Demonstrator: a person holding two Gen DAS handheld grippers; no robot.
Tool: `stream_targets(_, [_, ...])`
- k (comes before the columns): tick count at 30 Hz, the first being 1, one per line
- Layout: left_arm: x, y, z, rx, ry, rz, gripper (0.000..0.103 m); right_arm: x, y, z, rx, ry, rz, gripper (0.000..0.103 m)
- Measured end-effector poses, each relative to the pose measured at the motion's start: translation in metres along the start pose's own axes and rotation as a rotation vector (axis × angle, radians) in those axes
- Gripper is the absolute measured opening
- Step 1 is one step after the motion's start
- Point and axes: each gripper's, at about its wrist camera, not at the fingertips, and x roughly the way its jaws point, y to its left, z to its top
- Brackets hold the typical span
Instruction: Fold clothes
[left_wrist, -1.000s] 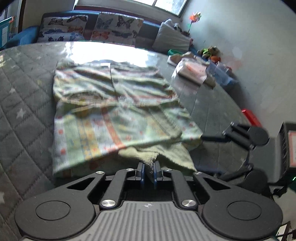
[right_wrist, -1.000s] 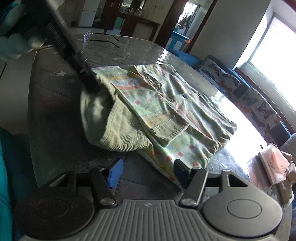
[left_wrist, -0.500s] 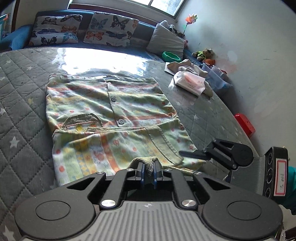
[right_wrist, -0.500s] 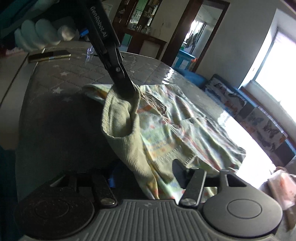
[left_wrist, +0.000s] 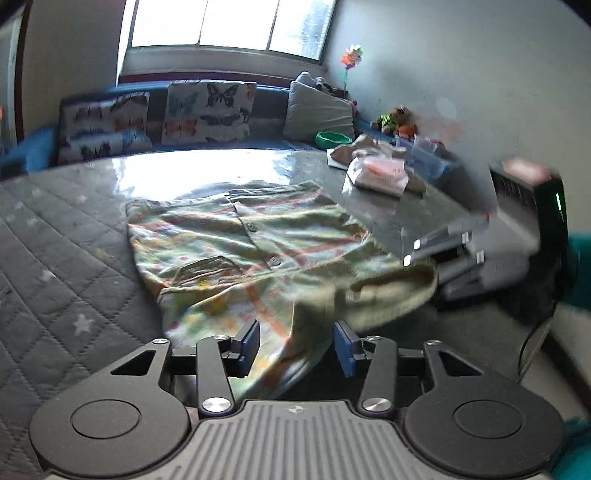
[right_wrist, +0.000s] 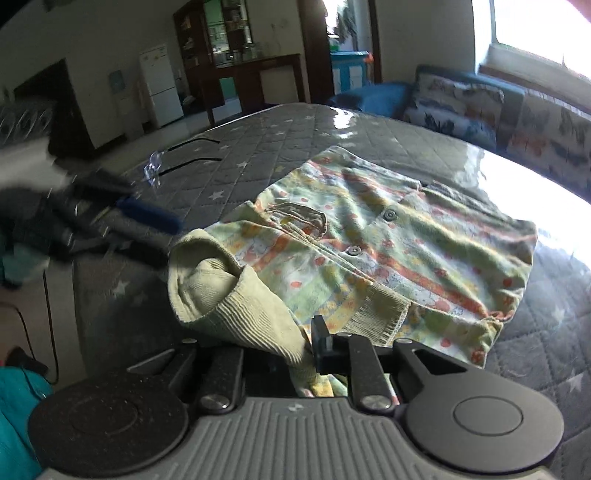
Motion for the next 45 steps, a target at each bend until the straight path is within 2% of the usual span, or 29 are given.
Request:
stream_targets(3, [0.004,-0.008,-0.009,0.084,0.009,0.040,0.055,0.001,-0.006,0.006,0.042,0.003,0.008,0.016])
stream_targets(13, [0.025,-0.033,-0.033,0.421,-0.014,0.181,0.055,-0.001,-0.005,0.016,0.047,-0.004,-0.025,0.015])
stream_targets(22, [0.033,-0.028,-0.046,0.552,-0.037,0.268,0.053,-0.004,-0.008,0.022,0.072,-0.032,-0.051,0.015])
stream_targets(24, [0.032,-0.027,-0.049,0.580,-0.052,0.287,0.044,-0.004,-0.009,0.022,0.073,-0.035,-0.055,0.015])
stream_targets(28, [0.031,-0.021,-0.051,0.614,-0.074,0.300,0.034,-0.004,-0.010,0.022,0.074,-0.037,-0.063,0.015])
stream_targets(32, [0.031,-0.013,-0.051,0.628,-0.091,0.297,0.015,-0.006,-0.009,0.020,0.064,-0.046,-0.080,0.011])
stream_targets(35, [0.023,-0.013,-0.050,0.634,-0.115,0.275,0.009,-0.010,-0.002,0.018,0.033,-0.059,-0.093,0.009])
stream_targets(45, [-0.023,-0.028,-0.051,0.566,-0.148,0.121,0.007,-0.052,0.025,-0.008,-0.037,-0.087,-0.098,0.007])
